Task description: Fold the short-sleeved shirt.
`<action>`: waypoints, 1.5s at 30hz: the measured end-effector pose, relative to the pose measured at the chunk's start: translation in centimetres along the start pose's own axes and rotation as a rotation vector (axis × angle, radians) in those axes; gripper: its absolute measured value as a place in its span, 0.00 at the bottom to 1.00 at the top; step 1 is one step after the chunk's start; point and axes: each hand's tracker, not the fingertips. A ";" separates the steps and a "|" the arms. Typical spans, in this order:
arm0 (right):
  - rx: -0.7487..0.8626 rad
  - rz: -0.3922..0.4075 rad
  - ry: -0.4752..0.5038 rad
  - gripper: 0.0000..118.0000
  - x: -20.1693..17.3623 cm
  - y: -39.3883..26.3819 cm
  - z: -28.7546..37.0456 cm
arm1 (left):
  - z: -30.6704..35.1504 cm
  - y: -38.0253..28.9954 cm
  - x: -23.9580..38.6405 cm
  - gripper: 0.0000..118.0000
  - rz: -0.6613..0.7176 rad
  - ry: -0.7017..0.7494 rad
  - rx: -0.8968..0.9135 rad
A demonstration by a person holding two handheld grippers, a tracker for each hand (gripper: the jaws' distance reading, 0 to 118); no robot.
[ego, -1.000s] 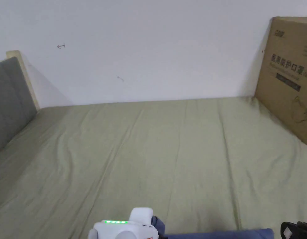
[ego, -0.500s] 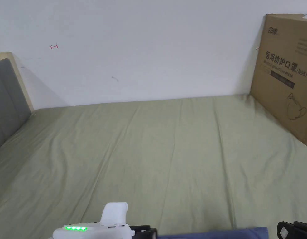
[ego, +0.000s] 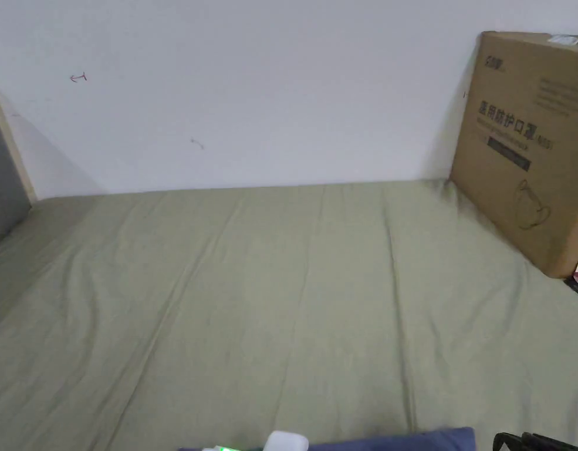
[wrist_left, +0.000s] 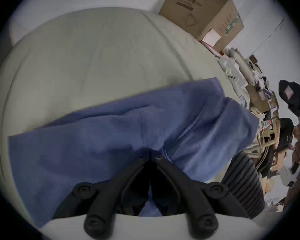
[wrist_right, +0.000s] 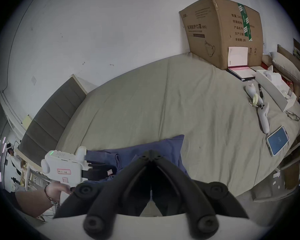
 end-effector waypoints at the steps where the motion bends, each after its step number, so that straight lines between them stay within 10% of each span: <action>1: -0.002 -0.003 -0.004 0.00 0.1 0.0 0.0 | 0.2 0.0 -0.2 0.02 0.010 -0.007 0.013; 7: -0.011 -0.008 -0.002 0.00 0.1 0.0 -0.3 | 6.5 -0.5 -1.9 0.02 0.177 -0.461 0.071; 15: -0.008 -0.006 0.013 0.00 -0.7 0.3 -0.5 | 14.2 -3.7 -13.4 0.05 0.420 -0.439 0.295; 18: -0.017 0.005 0.008 0.00 -1.1 0.3 -0.7 | 16.9 -5.4 -19.0 0.35 0.467 -0.282 0.331; 21: -0.032 0.017 0.001 0.00 -1.7 0.2 -0.8 | 16.8 -6.9 -21.5 0.94 0.517 -0.295 0.286; 22: -0.037 0.022 -0.004 0.00 -1.9 0.2 -0.9 | 16.5 -7.4 -22.6 1.00 0.532 -0.306 0.269; 37: -0.106 0.068 -0.015 0.00 -4.6 0.3 -2.2 | 3.8 -7.6 -21.3 1.00 0.727 -1.036 0.218; 41: -0.123 0.079 -0.010 0.00 -4.9 0.2 -2.6 | 3.0 -7.6 -22.3 0.72 0.691 -0.968 0.206; 43: -0.128 0.081 -0.009 0.00 -4.9 0.2 -3.0 | 5.0 -8.2 -19.3 0.11 0.709 -0.711 0.099; 45: -0.139 0.076 -0.007 0.00 -4.8 0.2 -3.4 | 6.2 -7.0 -17.4 0.05 0.621 -0.788 0.139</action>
